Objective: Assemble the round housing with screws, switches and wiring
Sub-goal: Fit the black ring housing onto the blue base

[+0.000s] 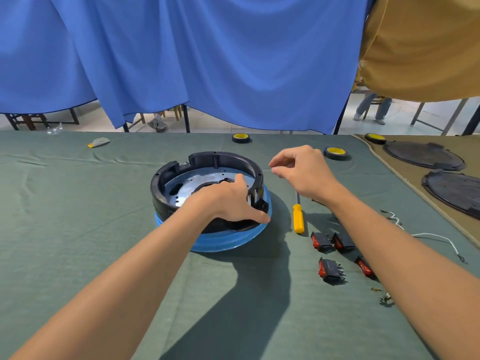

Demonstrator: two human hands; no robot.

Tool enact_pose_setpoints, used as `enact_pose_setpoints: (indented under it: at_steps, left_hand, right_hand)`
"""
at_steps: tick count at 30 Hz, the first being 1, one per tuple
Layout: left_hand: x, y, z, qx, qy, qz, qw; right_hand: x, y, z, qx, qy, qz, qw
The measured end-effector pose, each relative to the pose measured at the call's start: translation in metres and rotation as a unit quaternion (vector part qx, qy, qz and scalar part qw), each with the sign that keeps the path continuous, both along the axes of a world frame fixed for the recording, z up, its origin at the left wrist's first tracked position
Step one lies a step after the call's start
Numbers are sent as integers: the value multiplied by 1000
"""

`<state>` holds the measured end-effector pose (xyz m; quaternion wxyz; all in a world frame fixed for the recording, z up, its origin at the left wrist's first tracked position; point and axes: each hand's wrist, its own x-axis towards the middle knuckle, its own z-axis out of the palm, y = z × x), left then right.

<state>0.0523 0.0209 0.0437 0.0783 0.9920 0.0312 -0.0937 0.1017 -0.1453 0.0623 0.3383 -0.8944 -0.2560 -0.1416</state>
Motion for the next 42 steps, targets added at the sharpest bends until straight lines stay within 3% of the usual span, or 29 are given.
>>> enact_pose_setpoints:
  at_steps: [5,11,16,22,27,33,36,38,42]
  left_hand:
    - [-8,13,8,-24,24,-26,999]
    - [-17,-6,10,29,-5,-50,998]
    - [-19,-12,11,50,-24,-67,996]
    - [-14,-3,15,48,9,-104,993]
    - [-13,-7,14,44,-29,-90,995]
    - [-18,-29,0,51,-115,6,992]
    - [-17,-36,0,51,-112,25,992]
    - [-17,-36,3,41,-88,18,995]
    - [-15,-10,21,9,-66,13,998]
  right_hand:
    - [-5,5,2,-8,1,13,1000]
    - [-9,9,2,13,24,-7,1000]
    - [-19,9,-20,116,205,-34,971]
    - [-26,19,-28,218,268,-72,936]
    - [-32,19,-35,225,280,-70,931]
    - [-36,21,-45,214,281,-81,932]
    - [-34,17,-46,200,271,-83,938]
    - [-30,12,-45,234,254,-104,933]
    - [-25,7,-36,357,274,-77,889]
